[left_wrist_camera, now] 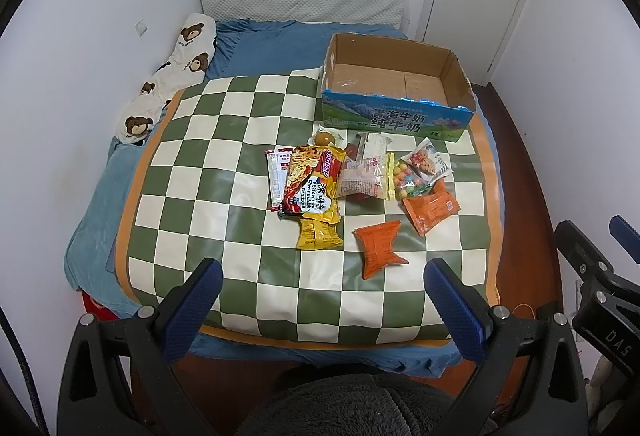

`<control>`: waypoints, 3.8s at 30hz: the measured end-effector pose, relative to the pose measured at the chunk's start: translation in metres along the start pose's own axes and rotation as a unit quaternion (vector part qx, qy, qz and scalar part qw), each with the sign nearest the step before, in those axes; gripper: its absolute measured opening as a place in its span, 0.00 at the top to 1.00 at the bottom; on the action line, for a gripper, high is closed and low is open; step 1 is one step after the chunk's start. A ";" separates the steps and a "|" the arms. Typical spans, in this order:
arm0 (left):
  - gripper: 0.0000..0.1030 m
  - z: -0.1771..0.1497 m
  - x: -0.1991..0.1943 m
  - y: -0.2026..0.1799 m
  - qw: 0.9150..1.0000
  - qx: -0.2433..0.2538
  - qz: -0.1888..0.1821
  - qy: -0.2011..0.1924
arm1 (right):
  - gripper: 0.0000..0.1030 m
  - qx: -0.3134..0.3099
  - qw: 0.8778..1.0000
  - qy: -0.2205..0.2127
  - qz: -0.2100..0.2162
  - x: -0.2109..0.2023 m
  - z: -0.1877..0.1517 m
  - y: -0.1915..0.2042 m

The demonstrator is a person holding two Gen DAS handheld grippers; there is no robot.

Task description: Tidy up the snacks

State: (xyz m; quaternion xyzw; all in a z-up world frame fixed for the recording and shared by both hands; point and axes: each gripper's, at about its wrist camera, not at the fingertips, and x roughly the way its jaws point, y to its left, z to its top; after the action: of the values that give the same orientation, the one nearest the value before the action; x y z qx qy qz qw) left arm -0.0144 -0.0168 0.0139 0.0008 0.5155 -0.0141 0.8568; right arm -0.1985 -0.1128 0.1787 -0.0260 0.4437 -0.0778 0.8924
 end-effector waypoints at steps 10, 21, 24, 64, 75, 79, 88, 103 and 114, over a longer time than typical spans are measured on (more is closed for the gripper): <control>0.00 -0.001 -0.001 -0.001 1.000 0.000 -0.001 0.000 | 0.00 0.001 1.000 -0.001 0.000 0.000 0.001 0.000; 0.00 0.001 0.000 0.006 1.000 -0.002 -0.003 0.000 | 0.00 0.001 1.000 -0.001 0.000 0.000 -0.001 0.001; 0.00 0.001 0.000 0.006 1.000 -0.003 -0.003 0.001 | 0.00 0.002 1.000 0.000 0.001 0.001 0.000 0.001; 0.00 0.039 0.251 0.085 0.986 -0.016 0.095 0.139 | 0.00 -0.216 0.957 0.176 0.084 0.295 0.047 0.118; 0.00 0.020 0.311 0.111 0.976 -0.038 0.090 0.196 | 0.12 -0.503 0.831 0.237 0.007 0.406 0.010 0.228; 0.00 0.020 0.314 0.122 0.976 -0.049 0.083 0.195 | 0.39 -0.483 0.833 0.268 0.010 0.424 0.003 0.227; 0.00 0.057 0.327 0.116 0.982 -0.045 0.036 0.177 | 0.43 -0.086 0.949 0.296 0.066 0.419 0.035 0.126; 0.18 0.112 0.408 0.044 0.974 0.054 -0.044 0.217 | 0.35 0.199 0.930 0.292 0.099 0.444 -0.010 0.065; 0.31 0.057 0.340 0.031 0.985 0.034 -0.019 0.169 | 0.30 0.192 0.932 0.301 0.066 0.456 -0.038 0.100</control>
State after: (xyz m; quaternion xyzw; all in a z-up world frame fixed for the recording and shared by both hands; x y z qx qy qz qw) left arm 0.1953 0.0054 -0.2600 0.0224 0.6517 -0.0473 0.7567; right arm 0.0538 -0.0869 -0.2149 0.2005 0.6688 -0.1065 0.7080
